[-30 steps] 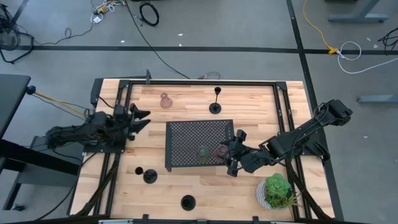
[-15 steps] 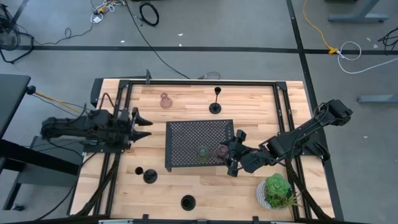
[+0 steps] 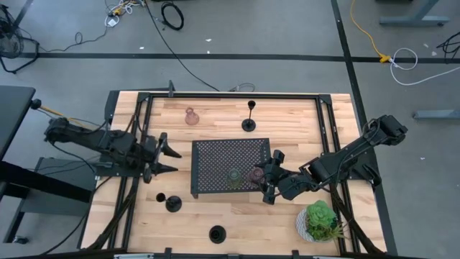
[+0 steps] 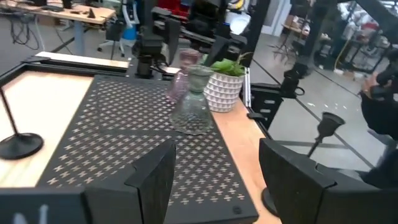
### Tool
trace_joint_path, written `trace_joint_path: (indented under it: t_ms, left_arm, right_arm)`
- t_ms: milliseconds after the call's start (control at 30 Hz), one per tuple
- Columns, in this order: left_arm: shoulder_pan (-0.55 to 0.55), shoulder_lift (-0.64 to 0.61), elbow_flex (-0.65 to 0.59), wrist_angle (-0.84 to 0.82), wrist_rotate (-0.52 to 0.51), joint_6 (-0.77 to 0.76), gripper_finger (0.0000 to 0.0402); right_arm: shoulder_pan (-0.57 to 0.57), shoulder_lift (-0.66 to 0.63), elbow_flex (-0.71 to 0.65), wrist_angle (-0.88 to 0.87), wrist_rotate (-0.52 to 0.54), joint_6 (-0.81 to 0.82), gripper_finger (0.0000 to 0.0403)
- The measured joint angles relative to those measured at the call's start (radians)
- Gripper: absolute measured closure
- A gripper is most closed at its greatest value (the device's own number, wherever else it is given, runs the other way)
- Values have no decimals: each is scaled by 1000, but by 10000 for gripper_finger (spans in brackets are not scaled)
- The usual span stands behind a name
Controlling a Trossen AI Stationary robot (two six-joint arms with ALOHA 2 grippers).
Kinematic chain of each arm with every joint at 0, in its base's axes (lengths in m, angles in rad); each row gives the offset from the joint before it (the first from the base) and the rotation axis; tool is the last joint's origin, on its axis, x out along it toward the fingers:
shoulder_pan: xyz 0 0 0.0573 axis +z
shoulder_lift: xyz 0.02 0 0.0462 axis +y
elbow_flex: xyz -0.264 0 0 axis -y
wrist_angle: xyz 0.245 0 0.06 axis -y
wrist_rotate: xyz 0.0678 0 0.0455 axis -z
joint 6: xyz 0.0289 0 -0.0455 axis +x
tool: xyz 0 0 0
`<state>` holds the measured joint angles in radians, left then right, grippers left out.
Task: Pick & Place candle stick holders
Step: Put the middle left black candle holder on the shelf
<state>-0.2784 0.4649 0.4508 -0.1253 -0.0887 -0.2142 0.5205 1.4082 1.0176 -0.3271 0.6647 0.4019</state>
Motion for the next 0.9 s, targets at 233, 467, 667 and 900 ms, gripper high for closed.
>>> trace_joint_path:
  t_ms: [233, 467, 667, 900]
  left_arm:
    - [-145, 99, 98, -151, -128, -87, 168]
    - [-313, 214, 192, -218, -233, -188, 168]
    - [-446, 301, 303, -339, -373, -255, 168]
    - [-573, 372, 375, -504, -451, -504, 168]
  right_arm:
    - [0, 0, 0, 0, -2, 0, 126]
    - [0, 0, 0, -2, -3, 0, 126]
    - [0, 0, 0, -7, -34, -8, 126]
    - [0, 0, 0, -5, -34, -18, 126]
